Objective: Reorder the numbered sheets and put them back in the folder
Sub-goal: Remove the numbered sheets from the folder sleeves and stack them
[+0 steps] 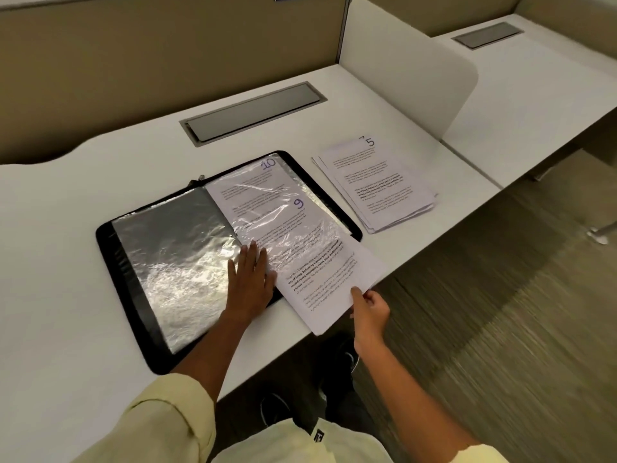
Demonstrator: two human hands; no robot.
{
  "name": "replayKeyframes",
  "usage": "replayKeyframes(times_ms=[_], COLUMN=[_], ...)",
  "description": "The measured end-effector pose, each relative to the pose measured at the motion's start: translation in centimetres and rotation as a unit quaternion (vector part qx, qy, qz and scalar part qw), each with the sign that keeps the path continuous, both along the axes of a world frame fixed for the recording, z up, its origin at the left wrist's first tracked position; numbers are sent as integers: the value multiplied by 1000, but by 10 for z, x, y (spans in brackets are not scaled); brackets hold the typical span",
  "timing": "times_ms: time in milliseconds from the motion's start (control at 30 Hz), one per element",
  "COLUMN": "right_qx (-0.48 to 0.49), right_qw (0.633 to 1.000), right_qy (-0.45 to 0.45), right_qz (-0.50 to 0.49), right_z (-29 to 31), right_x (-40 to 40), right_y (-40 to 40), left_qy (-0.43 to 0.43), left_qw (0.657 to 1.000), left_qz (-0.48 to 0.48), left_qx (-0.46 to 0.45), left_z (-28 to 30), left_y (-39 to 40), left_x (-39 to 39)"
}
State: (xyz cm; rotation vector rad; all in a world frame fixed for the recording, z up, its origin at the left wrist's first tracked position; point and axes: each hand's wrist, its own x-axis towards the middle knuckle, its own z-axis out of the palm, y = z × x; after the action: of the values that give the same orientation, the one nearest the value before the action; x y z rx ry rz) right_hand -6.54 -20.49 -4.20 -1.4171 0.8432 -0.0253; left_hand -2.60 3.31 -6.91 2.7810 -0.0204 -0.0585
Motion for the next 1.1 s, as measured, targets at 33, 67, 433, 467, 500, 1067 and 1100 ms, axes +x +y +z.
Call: replayKeyframes(times_ms=[33,67,433,467,500,1067,1100], right_qx=[7,14,28,31,35,7,7], right_qw=[1000,1000,999,1000,999,1000,1000], right_qy=[-3,-5,5,3,0,-10,-9], right_qz=[6,13,13,4,-5,-26,-26], right_z=[1,2,-4,-3,-1,26,26], right_x=[0,1,-7,-9,-10,-25,-25], right_y=[1,2,-9,-13,-17,-105,-109], left_qy=[0,2,16,20,23,10,6], left_qw=[1000,1000,999,999,999,996,996], left_qz=[-2,-4,-41,-46,-49,-89,-87], left_qx=[2,5,-6,-1,4,-31,-30], left_z=[1,2,1,1,1,2,1], left_y=[-1,-1,-10,-12,-14,-58,-61], left_x=[0,1,13,15,16,49,51])
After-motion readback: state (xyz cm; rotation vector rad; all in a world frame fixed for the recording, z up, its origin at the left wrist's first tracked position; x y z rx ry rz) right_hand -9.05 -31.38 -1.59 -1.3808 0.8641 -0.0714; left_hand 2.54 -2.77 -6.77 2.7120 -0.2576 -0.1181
